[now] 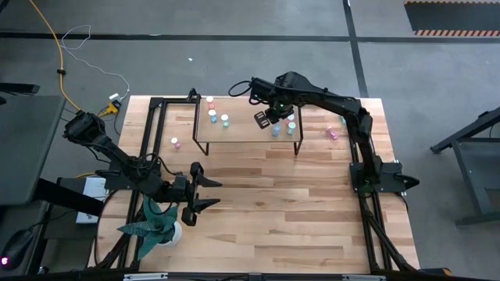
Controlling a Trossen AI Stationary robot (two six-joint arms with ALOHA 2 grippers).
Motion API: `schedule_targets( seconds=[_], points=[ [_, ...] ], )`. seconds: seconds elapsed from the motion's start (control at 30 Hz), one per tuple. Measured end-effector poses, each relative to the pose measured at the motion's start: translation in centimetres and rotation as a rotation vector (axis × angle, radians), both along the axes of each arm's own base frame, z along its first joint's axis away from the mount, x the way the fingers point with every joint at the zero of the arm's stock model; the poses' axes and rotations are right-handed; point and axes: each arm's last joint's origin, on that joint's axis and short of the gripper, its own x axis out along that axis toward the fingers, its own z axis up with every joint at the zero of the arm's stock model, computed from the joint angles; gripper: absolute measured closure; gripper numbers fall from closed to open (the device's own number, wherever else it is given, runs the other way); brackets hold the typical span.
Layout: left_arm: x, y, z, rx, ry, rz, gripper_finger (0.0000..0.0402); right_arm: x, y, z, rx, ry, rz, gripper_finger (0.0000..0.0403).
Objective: Pick and place medicine bottles onto shelf by color
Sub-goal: Put the green pill bottle on the shelf
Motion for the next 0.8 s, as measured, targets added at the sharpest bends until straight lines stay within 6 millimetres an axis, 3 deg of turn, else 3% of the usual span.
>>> schedule_targets(
  seconds=[0.8],
  points=[
    [0.02,-0.01,-0.06,-0.013,0.003,-0.005,0.0179,-0.14,-0.34,-0.02,0.066,-0.023,0.003,0.0302]
  ],
)
